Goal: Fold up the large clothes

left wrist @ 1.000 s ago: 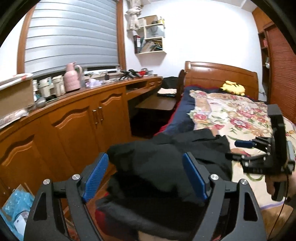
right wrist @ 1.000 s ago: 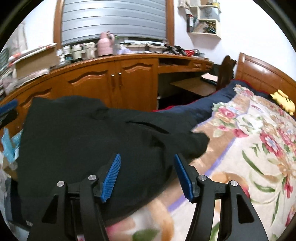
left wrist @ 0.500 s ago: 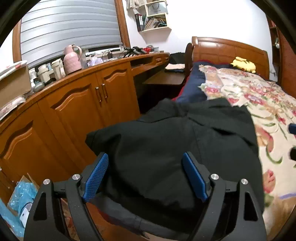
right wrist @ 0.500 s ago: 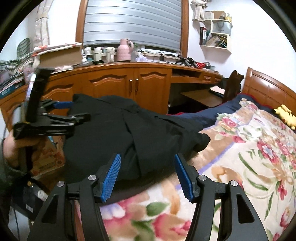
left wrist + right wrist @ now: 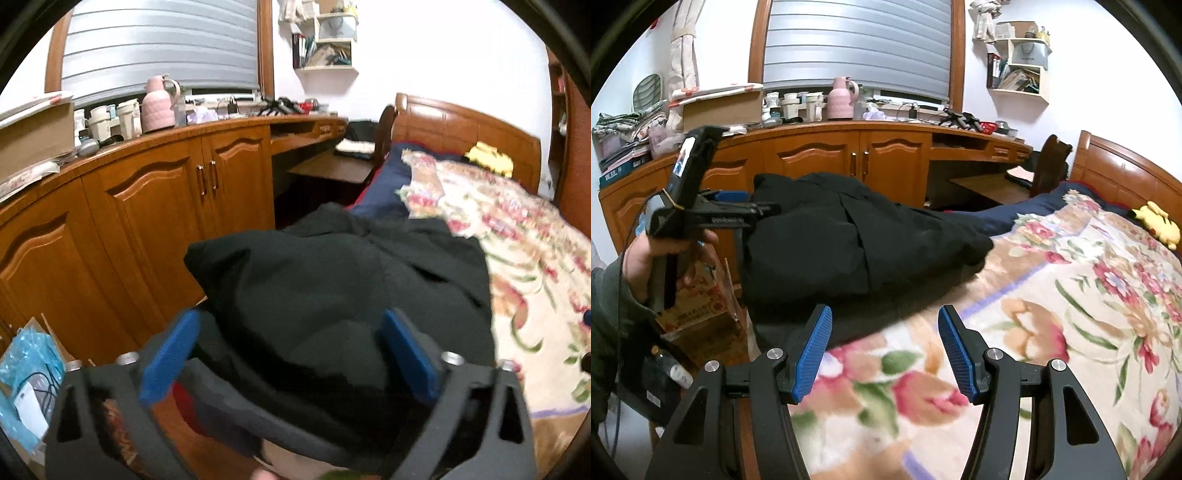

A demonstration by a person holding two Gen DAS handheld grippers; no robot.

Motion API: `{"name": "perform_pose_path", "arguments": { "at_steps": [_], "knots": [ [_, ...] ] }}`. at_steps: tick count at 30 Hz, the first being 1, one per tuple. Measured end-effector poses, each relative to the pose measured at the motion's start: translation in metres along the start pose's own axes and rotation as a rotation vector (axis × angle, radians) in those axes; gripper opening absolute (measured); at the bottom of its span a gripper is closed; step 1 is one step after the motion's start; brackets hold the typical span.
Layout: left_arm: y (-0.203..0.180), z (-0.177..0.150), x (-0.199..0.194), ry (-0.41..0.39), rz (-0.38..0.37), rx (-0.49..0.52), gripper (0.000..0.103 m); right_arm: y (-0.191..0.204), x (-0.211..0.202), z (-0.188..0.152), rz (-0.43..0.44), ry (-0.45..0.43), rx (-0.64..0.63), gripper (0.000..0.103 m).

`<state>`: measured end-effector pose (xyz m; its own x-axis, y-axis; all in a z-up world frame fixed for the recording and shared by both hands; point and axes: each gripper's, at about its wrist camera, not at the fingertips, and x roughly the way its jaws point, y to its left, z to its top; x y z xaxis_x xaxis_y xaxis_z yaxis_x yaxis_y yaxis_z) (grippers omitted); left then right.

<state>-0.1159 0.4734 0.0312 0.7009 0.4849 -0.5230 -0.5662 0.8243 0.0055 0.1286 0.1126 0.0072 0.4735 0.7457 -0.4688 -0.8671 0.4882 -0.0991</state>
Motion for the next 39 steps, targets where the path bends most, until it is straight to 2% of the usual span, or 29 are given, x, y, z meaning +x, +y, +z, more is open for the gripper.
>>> {"name": "perform_pose_path", "arguments": {
  "at_steps": [5, 12, 17, 26, 33, 39],
  "knots": [
    [-0.020, 0.002, -0.021, -0.033, 0.005, 0.029, 0.103, -0.004, -0.019, -0.010, -0.026, -0.012, 0.017, 0.062],
    [-0.070, -0.001, -0.051, -0.061, -0.074, 0.088, 0.103, -0.012, -0.047, -0.027, -0.067, -0.026, 0.064, 0.067],
    [-0.117, -0.010, -0.073, -0.089, -0.159, 0.129, 0.103, -0.016, -0.069, -0.042, -0.098, -0.033, 0.102, 0.077],
    [-0.205, -0.027, -0.093, -0.108, -0.303, 0.188, 0.103, -0.025, -0.111, -0.073, -0.236, -0.033, 0.165, 0.080],
    [-0.267, -0.042, -0.100, -0.101, -0.370, 0.235, 0.103, -0.029, -0.139, -0.095, -0.348, -0.057, 0.235, 0.080],
    [-0.304, -0.054, -0.101, -0.086, -0.413, 0.255, 0.103, -0.025, -0.160, -0.112, -0.428, -0.057, 0.283, 0.080]
  ]
}}
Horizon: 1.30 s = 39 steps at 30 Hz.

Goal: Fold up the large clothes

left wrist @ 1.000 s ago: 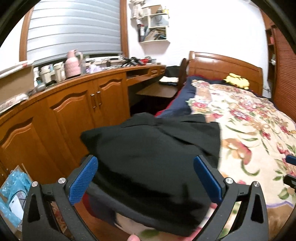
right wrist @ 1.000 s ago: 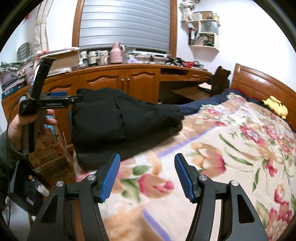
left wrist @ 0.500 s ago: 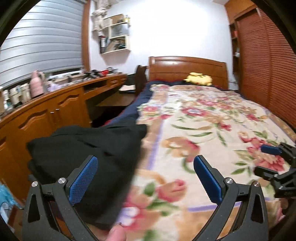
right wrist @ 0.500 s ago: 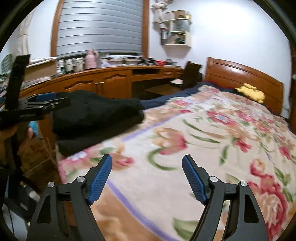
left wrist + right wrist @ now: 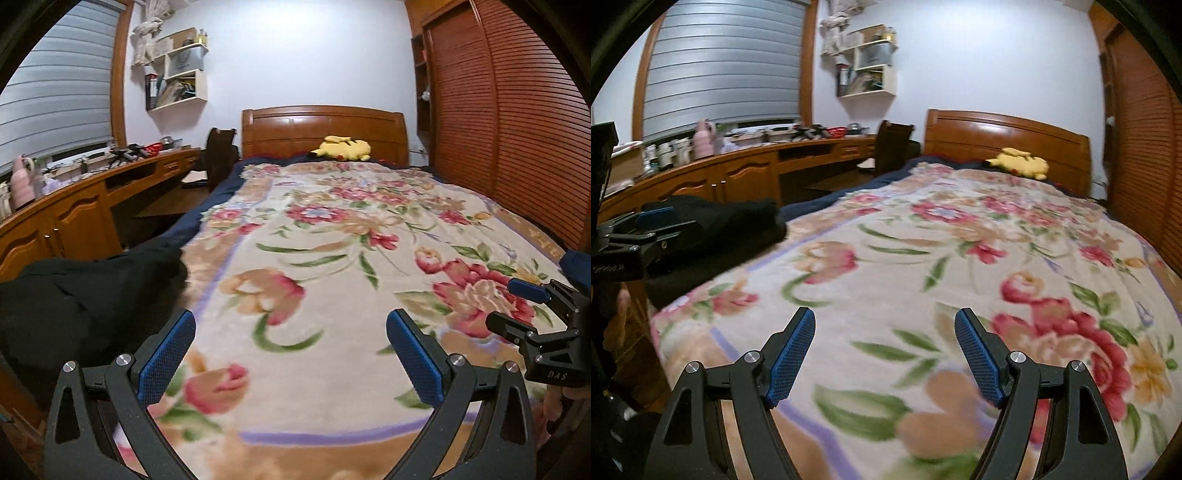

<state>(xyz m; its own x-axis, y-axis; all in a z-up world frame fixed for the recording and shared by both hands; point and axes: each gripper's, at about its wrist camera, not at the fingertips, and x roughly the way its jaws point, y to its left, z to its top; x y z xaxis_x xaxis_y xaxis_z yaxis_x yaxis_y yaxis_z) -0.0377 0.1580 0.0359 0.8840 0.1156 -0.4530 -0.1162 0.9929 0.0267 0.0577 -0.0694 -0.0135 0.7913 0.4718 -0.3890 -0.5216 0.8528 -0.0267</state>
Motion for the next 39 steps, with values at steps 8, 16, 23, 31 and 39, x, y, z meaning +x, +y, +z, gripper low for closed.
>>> {"name": "perform_pose_path", "arguments": {
  "at_steps": [8, 16, 23, 31, 39],
  "knots": [
    [-0.047, -0.006, 0.021, 0.022, -0.064, 0.027, 0.103, -0.016, -0.022, -0.012, -0.084, 0.014, 0.065, 0.080],
    [-0.095, -0.012, 0.047, 0.054, -0.137, 0.054, 0.103, -0.033, -0.036, -0.022, -0.174, 0.029, 0.123, 0.080],
    [-0.133, -0.004, 0.058, 0.046, -0.196, 0.062, 0.103, -0.039, -0.057, -0.025, -0.239, 0.016, 0.151, 0.080],
    [-0.156, -0.006, 0.051, -0.037, -0.209, 0.078, 0.103, -0.035, -0.094, -0.022, -0.306, -0.072, 0.183, 0.080],
    [-0.157, -0.008, 0.049, -0.051, -0.220, 0.072, 0.103, -0.026, -0.118, -0.024, -0.327, -0.121, 0.185, 0.080]
  ]
}}
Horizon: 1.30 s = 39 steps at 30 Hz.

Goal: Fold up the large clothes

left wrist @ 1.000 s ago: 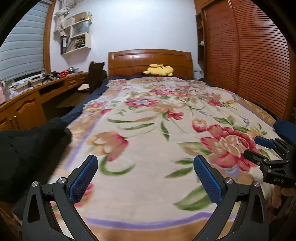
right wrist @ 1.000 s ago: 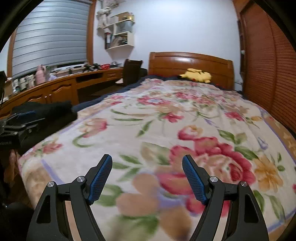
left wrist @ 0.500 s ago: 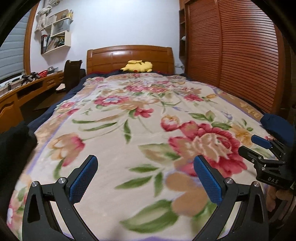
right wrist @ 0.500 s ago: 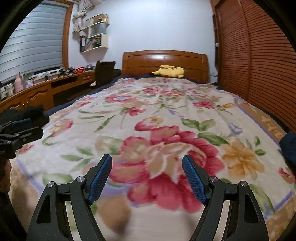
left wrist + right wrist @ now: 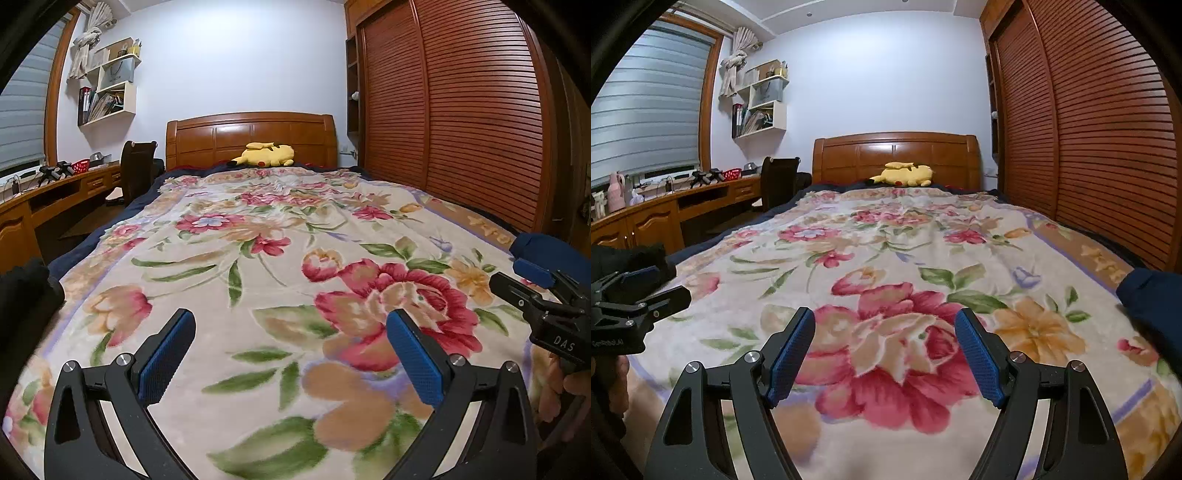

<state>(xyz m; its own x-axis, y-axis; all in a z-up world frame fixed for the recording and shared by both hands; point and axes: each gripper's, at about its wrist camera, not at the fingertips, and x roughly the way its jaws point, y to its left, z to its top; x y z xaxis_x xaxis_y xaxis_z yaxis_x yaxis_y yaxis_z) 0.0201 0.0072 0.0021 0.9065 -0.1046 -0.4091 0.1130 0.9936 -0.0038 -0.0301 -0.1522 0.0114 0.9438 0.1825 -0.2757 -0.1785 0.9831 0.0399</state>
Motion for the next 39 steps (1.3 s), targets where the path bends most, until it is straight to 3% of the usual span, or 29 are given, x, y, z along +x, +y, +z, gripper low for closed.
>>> {"name": "perform_pose_path", "arguments": {
  "at_steps": [39],
  "knots": [
    [0.003, -0.002, -0.001, 0.003, 0.004, -0.014, 0.103, -0.013, 0.027, -0.008, 0.009, 0.002, -0.010, 0.080]
  ]
}}
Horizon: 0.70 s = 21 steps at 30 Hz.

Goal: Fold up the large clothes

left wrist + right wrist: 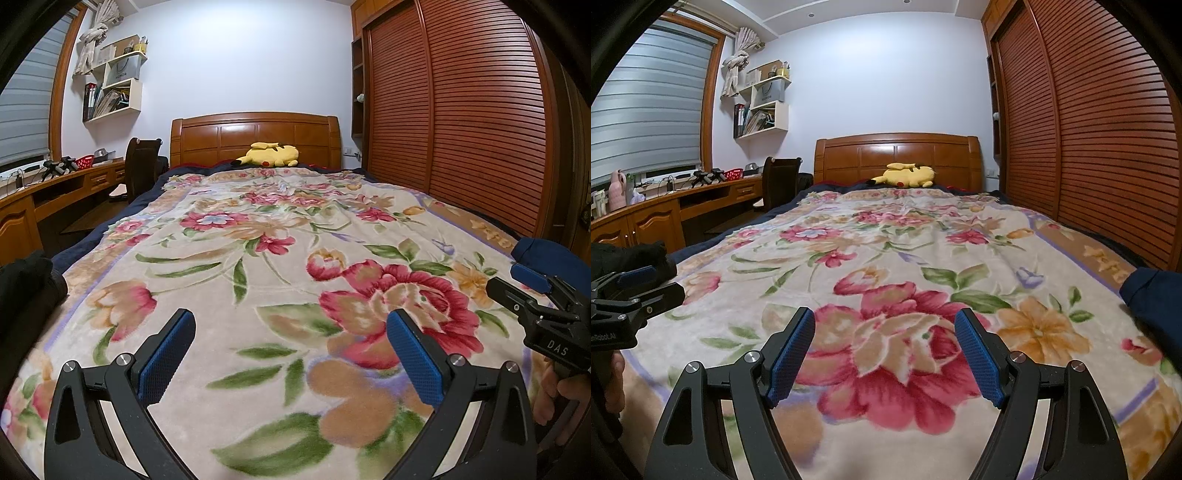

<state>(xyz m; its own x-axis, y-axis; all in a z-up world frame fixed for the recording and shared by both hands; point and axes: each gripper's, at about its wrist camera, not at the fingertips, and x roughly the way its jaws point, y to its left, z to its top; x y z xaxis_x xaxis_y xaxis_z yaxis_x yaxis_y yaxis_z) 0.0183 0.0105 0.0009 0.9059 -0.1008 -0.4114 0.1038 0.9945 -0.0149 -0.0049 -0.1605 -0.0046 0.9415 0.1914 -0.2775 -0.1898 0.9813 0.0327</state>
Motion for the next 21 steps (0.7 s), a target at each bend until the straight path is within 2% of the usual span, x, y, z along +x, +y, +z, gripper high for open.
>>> {"name": "perform_pose_path", "arguments": {
  "at_steps": [21],
  "knots": [
    [0.0033, 0.0018, -0.0024, -0.006, 0.002, -0.002, 0.103, -0.0012, 0.0015, -0.0004, 0.002, -0.001, -0.001, 0.080]
  ]
}}
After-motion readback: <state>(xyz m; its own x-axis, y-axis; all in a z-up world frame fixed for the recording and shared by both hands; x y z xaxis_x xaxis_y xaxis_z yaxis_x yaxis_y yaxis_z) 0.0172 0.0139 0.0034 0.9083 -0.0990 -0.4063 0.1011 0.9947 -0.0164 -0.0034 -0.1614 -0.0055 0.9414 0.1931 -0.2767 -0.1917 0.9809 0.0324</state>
